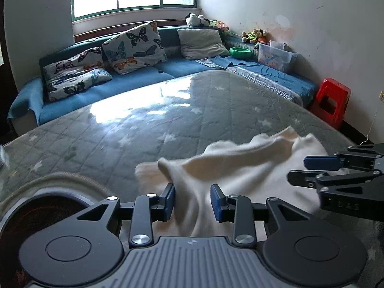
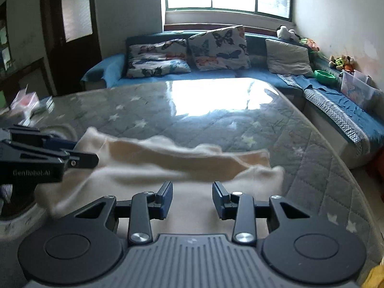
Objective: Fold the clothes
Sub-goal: 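Lay the folded shirt down and open both grippers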
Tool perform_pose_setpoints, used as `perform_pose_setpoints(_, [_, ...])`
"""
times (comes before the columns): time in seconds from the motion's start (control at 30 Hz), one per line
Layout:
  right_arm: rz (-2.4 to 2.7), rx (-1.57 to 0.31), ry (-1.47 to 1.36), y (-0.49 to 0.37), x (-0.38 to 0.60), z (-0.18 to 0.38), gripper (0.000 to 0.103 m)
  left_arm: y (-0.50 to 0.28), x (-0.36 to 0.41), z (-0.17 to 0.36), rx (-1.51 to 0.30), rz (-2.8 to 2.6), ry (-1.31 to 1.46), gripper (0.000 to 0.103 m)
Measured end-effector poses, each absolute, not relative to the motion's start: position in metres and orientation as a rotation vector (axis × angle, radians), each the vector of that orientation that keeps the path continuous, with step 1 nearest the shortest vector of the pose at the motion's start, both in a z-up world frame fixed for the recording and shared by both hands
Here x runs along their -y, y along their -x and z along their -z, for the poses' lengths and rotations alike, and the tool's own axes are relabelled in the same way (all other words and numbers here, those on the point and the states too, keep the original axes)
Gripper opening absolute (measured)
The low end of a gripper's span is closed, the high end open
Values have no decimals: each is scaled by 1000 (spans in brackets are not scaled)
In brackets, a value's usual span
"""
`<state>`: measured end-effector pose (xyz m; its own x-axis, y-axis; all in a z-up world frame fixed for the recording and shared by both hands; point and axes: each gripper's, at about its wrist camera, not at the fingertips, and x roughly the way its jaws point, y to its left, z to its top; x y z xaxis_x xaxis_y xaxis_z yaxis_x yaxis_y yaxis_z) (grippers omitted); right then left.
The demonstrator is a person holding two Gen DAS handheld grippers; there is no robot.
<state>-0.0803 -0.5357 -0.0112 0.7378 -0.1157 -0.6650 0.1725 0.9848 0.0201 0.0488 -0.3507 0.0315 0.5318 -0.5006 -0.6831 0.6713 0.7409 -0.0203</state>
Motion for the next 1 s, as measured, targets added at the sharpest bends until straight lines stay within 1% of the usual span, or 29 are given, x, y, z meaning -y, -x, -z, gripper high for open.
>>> perform_pose_setpoints(0.23, [155,-748,-65,97,524,18,37,-29,338,-17,-741,694,-289,35])
perform_pose_setpoints(0.43, [154,-741,-21,101,513,13,37,-22,333,-19,-744,683,-285,36])
perform_pose_setpoints(0.53, [130,-715,-23,101,506,8,41,-21,331,-18,-749,683,-280,36])
perform_pose_setpoints(0.77, [124,-742,-26,95,496,20,43,-19,327,-16,-768,672,-259,38])
perform_pose_setpoints(0.83, [127,-736,-26,97,496,18,46,-18,325,-17,-768,670,-254,41])
perform_pose_setpoints(0.87, [130,-733,-24,98,495,17,52,-17,325,-17,-769,669,-252,42])
perform_pose_setpoints(0.97, [137,-723,-27,102,495,16,55,-15,322,-18,-773,662,-240,45])
perform_pose_setpoints(1.0, [138,-720,-31,104,495,16,60,-13,321,-19,-773,661,-237,46])
